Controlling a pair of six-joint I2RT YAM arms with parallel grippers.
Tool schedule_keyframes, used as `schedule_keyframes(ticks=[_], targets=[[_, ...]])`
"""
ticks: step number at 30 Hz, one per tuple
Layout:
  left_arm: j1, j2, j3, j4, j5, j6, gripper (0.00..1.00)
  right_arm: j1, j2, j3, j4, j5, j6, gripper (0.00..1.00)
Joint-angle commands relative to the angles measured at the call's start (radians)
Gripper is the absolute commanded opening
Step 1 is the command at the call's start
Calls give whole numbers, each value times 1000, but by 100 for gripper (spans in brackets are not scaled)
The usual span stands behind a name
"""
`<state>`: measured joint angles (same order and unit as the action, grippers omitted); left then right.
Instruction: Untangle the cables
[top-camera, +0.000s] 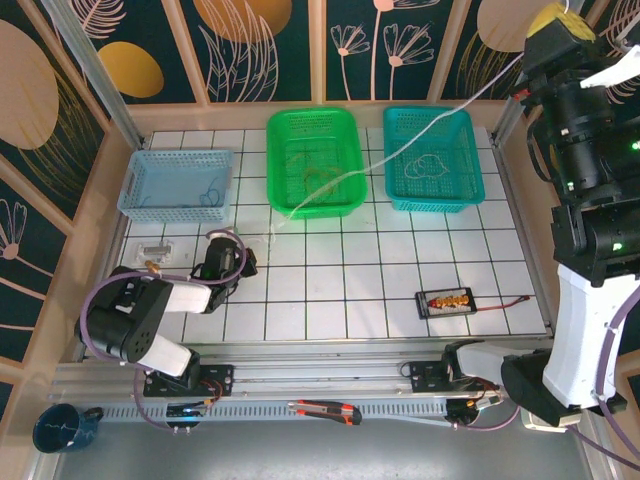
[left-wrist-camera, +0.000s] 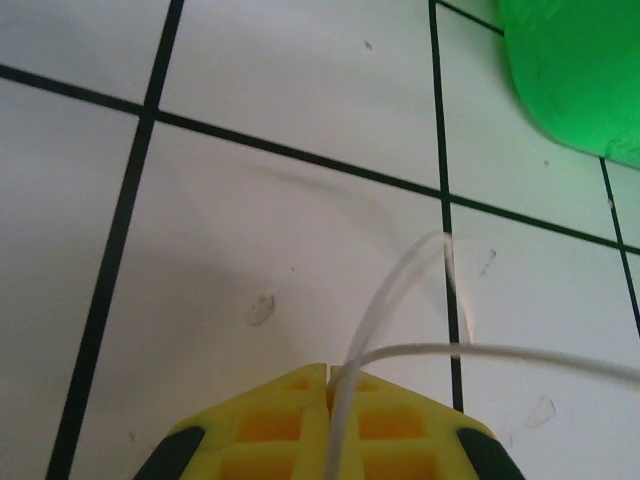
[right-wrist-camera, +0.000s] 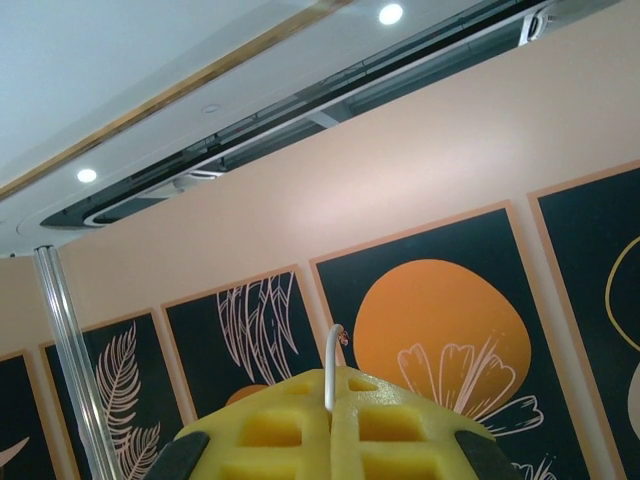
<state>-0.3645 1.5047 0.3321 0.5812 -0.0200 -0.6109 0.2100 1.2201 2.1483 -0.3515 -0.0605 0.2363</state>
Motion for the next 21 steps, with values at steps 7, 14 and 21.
schedule_keyframes(ticks=[7,14,21], targets=[[5,-168,74,-154,46,77,0,-6,-178,-579,215,-265,172,0],[5,-252,113,-211,67,88,0,27,-323,-1081,410,-333,253,0],[4,-310,174,-242,131,79,0,142,-404,-1409,512,-309,230,0]])
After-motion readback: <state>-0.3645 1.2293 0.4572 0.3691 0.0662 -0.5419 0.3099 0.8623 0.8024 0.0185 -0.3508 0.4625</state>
